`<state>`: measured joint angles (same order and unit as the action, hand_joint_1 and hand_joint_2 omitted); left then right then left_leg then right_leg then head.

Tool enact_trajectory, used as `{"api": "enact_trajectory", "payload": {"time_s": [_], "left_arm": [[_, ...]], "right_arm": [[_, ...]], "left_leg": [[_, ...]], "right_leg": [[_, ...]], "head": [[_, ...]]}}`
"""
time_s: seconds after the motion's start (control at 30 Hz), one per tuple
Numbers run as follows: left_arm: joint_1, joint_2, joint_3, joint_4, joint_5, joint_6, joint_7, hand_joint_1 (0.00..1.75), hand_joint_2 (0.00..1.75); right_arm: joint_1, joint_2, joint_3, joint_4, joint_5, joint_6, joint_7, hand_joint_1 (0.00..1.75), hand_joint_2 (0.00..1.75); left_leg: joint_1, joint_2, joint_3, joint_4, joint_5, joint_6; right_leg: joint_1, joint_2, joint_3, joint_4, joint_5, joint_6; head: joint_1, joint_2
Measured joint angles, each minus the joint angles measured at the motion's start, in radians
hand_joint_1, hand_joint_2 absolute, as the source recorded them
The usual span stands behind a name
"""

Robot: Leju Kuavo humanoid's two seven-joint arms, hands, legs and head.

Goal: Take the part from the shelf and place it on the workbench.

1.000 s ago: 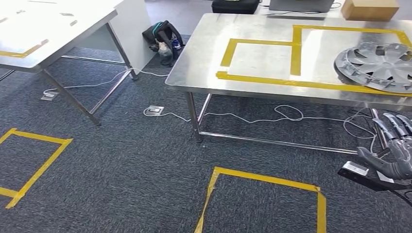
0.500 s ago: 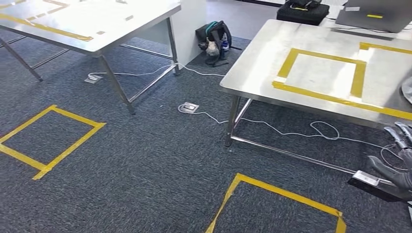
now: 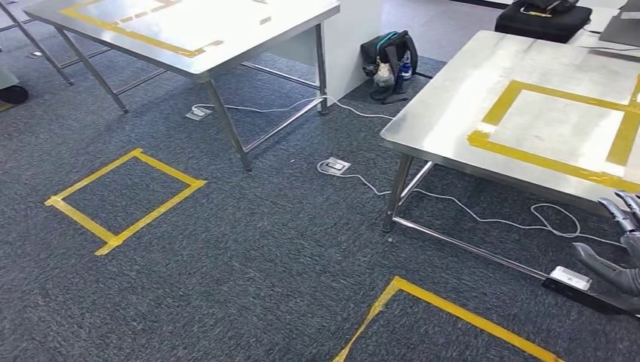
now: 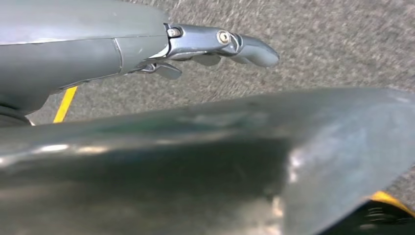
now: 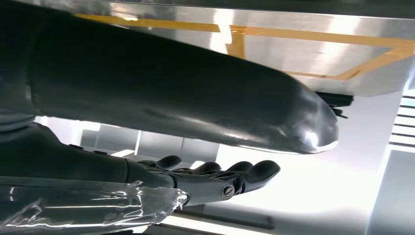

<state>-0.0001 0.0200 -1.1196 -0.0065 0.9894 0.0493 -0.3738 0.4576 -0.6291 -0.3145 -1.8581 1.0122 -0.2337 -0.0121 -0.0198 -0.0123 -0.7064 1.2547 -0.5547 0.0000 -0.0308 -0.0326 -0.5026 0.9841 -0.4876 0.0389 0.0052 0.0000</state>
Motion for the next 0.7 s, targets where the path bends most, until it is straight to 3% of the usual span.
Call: {"api": "enact_trajectory", "payload": {"time_s": [0.03, 0.07, 0.1, 0.13, 0.2, 0.23, 0.27, 0.3, 0.37, 0.43, 0.47, 0.5, 0.53, 0.57, 0.63, 0.7], "left_arm": [[0.001, 0.0, 0.0, 0.0, -0.001, -0.001, 0.001, 0.0, 0.0], [0.002, 0.001, 0.0, 0.0, -0.001, -0.001, 0.002, 0.0, 0.0], [0.003, 0.002, 0.0, 0.0, -0.001, -0.001, 0.003, 0.0, 0.0], [0.002, 0.004, 0.0, 0.0, -0.002, -0.001, 0.004, 0.0, 0.0], [-0.004, 0.008, 0.0, 0.0, -0.002, -0.001, 0.005, 0.0, 0.0], [-0.006, 0.01, 0.0, 0.0, -0.002, -0.001, 0.006, 0.0, 0.0], [-0.007, 0.01, 0.0, 0.0, -0.002, -0.001, 0.006, 0.0, 0.0], [-0.005, 0.011, 0.0, 0.0, -0.002, -0.001, 0.006, 0.0, 0.0], [-0.002, 0.011, 0.0, 0.0, -0.002, -0.003, 0.006, 0.0, 0.0], [-0.003, 0.01, 0.0, 0.0, -0.002, -0.006, 0.007, 0.0, 0.0], [-0.005, 0.011, 0.0, 0.0, -0.002, -0.009, 0.008, 0.0, 0.0], [-0.005, 0.011, 0.0, 0.0, -0.003, -0.011, 0.008, 0.0, 0.0], [-0.004, 0.011, 0.0, 0.0, -0.004, -0.012, 0.008, 0.0, 0.0], [-0.003, 0.012, 0.0, 0.0, -0.006, -0.014, 0.008, 0.0, 0.0], [0.0, 0.014, 0.0, 0.0, -0.008, -0.015, 0.009, 0.0, 0.0], [0.001, 0.02, 0.0, 0.0, -0.009, -0.014, 0.009, 0.0, 0.0]], "right_arm": [[0.0, 0.002, 0.0, -0.002, 0.002, 0.001, 0.001, 0.0, 0.0], [0.0, 0.004, 0.0, -0.005, 0.006, 0.002, 0.003, 0.0, 0.0], [-0.001, 0.005, 0.001, -0.009, 0.008, 0.002, 0.004, 0.0, 0.0], [-0.001, 0.005, 0.001, -0.013, 0.01, 0.003, 0.005, 0.0, 0.0], [0.0, 0.008, 0.001, -0.018, 0.013, 0.004, 0.007, 0.0, 0.0], [-0.001, 0.009, 0.002, -0.019, 0.013, 0.005, 0.008, 0.0, 0.0], [-0.002, 0.01, 0.003, -0.021, 0.014, 0.005, 0.008, 0.0, 0.0], [-0.004, 0.011, 0.004, -0.022, 0.014, 0.005, 0.008, 0.0, 0.0], [-0.004, 0.012, 0.006, -0.026, 0.015, 0.005, 0.01, 0.0, 0.0], [-0.003, 0.015, 0.01, -0.027, 0.017, 0.006, 0.013, 0.0, 0.0], [-0.003, 0.016, 0.014, -0.027, 0.018, 0.006, 0.015, 0.0, 0.0], [-0.004, 0.017, 0.018, -0.027, 0.019, 0.006, 0.017, 0.0, 0.0], [-0.005, 0.018, 0.022, -0.027, 0.02, 0.006, 0.019, 0.0, 0.0], [-0.005, 0.019, 0.024, -0.027, 0.021, 0.005, 0.022, 0.0, 0.0], [-0.009, 0.019, 0.028, -0.026, 0.021, 0.004, 0.027, 0.0, 0.0], [-0.013, 0.019, 0.032, -0.025, 0.021, 0.002, 0.03, 0.0, 0.0]], "left_leg": [[0.002, 0.001, -0.004, -0.004, 0.017, 0.001], [0.002, 0.006, 0.013, -0.045, 0.048, 0.004], [-0.001, 0.023, 0.046, -0.11, 0.084, 0.011], [-0.008, 0.057, 0.085, -0.184, 0.111, 0.019], [-0.019, 0.111, 0.138, -0.279, 0.129, 0.03], [-0.022, 0.117, 0.146, -0.295, 0.126, 0.031], [-0.022, 0.101, 0.148, -0.299, 0.126, 0.031], [-0.019, 0.085, 0.153, -0.307, 0.132, 0.034], [-0.013, 0.056, 0.164, -0.32, 0.143, 0.042], [-0.01, 0.028, 0.169, -0.324, 0.147, 0.049], [-0.01, 0.013, 0.17, -0.324, 0.147, 0.051], [-0.009, -0.003, 0.172, -0.324, 0.145, 0.051], [-0.008, -0.02, 0.174, -0.323, 0.144, 0.051], [-0.006, -0.036, 0.176, -0.322, 0.142, 0.048], [-0.003, -0.068, 0.179, -0.314, 0.138, 0.035], [-0.004, -0.092, 0.178, -0.303, 0.128, 0.022]], "right_leg": [[0.0, -0.012, 0.003, 0.0, -0.004, 0.0], [0.0, -0.024, 0.005, -0.001, -0.007, 0.001], [0.0, -0.036, 0.01, -0.003, -0.011, 0.002], [0.002, -0.048, 0.017, -0.005, -0.018, 0.005], [0.006, -0.072, 0.035, -0.012, -0.03, 0.015], [0.008, -0.086, 0.043, -0.018, -0.035, 0.02], [0.008, -0.1, 0.053, -0.025, -0.037, 0.025], [0.008, -0.1, 0.062, -0.028, -0.039, 0.03], [0.008, -0.047, 0.05, 0.015, -0.07, 0.037], [0.009, 0.017, -0.02, 0.147, -0.134, 0.039], [0.009, 0.027, -0.061, 0.216, -0.159, 0.039], [0.009, 0.031, -0.092, 0.261, -0.167, 0.04], [0.008, 0.032, -0.104, 0.265, -0.152, 0.042], [0.005, 0.034, -0.096, 0.229, -0.119, 0.045], [-0.006, 0.062, -0.046, 0.095, -0.044, 0.059], [-0.012, 0.085, -0.012, 0.012, -0.011, 0.055]], "head": [[0.0, 0.0], [0.0, 0.0], [0.0, 0.0], [0.0, 0.0], [-0.001, 0.0], [-0.001, 0.0], [-0.001, 0.0], [-0.001, 0.0], [0.004, 0.0], [0.01, 0.0], [0.012, 0.0], [0.014, 0.0], [0.014, 0.0], [0.015, 0.0], [0.017, 0.0], [0.019, 0.0]]}}
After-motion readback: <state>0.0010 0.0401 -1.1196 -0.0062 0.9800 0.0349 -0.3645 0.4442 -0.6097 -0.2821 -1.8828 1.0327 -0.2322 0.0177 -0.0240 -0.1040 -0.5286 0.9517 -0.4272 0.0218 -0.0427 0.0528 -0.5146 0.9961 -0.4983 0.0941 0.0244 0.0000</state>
